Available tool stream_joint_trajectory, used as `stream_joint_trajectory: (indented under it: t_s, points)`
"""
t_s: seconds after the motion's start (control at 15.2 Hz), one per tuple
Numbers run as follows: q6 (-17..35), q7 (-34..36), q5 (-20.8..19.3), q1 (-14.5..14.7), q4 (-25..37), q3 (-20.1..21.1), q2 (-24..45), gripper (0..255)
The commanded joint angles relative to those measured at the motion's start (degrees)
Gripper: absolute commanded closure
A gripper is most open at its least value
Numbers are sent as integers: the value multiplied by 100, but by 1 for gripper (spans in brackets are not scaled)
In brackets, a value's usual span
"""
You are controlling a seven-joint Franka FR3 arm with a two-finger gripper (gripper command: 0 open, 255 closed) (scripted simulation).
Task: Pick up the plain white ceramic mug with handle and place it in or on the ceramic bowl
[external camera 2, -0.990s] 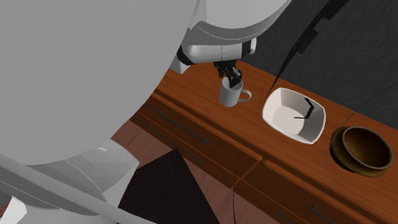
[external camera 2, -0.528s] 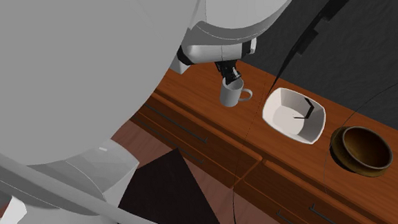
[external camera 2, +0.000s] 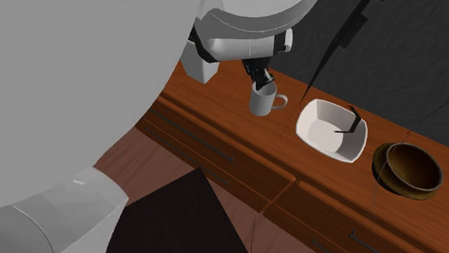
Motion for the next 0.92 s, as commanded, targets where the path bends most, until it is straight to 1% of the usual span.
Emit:
stream_joint_trajectory:
  t_s: [0.0,0.86]
  points:
    - [-92,-70,97,-39,1,57,-106,255]
    - [-809,-561,715,-251,244,352,-712,255]
